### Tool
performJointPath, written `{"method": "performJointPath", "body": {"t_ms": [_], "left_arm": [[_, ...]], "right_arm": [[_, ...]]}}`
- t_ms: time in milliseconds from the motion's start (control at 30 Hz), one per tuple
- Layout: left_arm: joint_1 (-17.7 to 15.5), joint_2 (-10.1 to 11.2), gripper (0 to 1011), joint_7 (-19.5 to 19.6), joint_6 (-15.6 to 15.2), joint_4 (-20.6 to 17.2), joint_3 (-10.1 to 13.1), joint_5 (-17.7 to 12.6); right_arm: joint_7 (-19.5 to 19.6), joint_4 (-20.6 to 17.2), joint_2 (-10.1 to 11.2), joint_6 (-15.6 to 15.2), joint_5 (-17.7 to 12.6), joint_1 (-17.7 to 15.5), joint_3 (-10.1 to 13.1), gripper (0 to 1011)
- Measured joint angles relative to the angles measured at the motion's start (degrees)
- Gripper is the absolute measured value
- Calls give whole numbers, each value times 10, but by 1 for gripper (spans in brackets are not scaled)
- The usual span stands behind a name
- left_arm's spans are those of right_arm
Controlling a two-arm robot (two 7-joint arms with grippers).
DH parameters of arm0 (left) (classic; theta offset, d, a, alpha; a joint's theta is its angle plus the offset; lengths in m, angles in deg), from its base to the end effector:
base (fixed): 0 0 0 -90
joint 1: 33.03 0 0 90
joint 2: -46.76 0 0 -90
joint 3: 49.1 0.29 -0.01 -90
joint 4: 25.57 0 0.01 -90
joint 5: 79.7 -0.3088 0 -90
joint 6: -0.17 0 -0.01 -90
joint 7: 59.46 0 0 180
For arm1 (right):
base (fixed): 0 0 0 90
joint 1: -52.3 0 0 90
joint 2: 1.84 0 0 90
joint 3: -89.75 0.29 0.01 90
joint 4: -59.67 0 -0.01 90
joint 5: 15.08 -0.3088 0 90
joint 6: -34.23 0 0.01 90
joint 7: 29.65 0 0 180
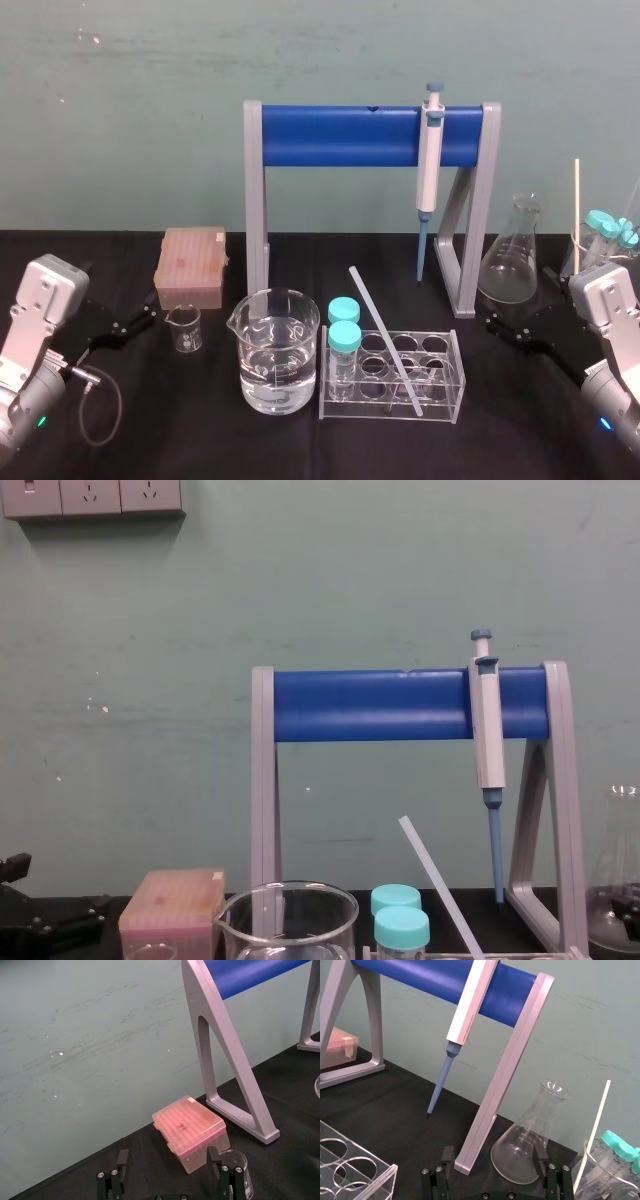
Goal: Pick up the stirring rod with one hand, then place it down.
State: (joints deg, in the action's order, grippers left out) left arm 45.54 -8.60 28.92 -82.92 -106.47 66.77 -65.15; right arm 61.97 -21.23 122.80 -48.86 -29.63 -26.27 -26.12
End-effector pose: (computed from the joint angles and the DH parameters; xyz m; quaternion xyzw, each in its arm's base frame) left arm 0.3581 0.0826 -0.3023 0.1414 -0.1324 0.5799 0.7913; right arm 0.3581 -0.0826 -0.3023 -0.1414 -0.1324 -0.5799 0.7913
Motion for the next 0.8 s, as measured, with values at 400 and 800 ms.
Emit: {"method": "performJointPath", "body": {"t_ms": [400,800], "left_arm": [[0,0,1000,0,0,0,0,0],[0,0,1000,0,0,0,0,0]], "right_arm": [[0,0,0,0,0,0,0,1003],[0,0,0,0,0,0,0,1003]]}}
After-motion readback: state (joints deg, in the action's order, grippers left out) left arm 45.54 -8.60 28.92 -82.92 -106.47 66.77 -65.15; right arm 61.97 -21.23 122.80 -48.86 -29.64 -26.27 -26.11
